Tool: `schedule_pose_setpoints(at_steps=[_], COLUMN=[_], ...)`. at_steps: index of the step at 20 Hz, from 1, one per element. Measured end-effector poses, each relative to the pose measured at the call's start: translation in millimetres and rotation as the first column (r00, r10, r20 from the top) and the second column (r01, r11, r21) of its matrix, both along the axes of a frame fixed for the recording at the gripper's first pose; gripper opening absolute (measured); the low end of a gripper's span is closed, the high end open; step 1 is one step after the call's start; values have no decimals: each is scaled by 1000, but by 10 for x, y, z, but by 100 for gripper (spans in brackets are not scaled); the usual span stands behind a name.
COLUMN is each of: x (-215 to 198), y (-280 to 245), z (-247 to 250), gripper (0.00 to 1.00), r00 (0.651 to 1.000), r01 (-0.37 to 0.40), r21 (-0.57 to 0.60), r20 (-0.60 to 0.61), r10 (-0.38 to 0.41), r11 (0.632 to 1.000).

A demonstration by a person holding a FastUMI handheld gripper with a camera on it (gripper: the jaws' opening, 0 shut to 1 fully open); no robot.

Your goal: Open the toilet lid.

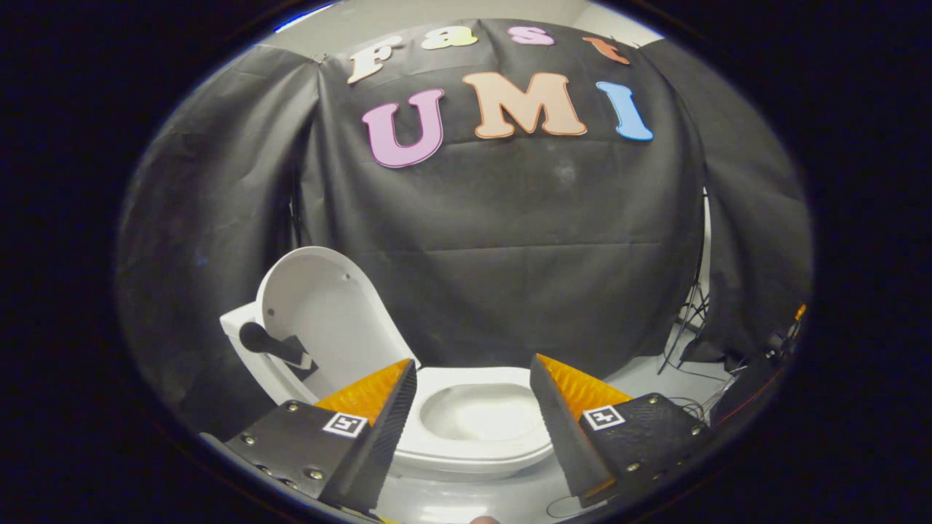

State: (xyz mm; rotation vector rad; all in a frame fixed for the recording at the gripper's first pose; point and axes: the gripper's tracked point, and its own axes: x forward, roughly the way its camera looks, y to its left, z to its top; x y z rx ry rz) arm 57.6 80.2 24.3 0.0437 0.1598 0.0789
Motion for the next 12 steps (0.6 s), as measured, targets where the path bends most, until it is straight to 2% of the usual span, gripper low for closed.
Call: schedule_pose_setpoints(at_steps=[12], x=[-109], y=[-392], z=[23], gripper=[92], r00=[996], r01=[63], r21=[-85], r20=[70], r10=[-57], r11=[994])
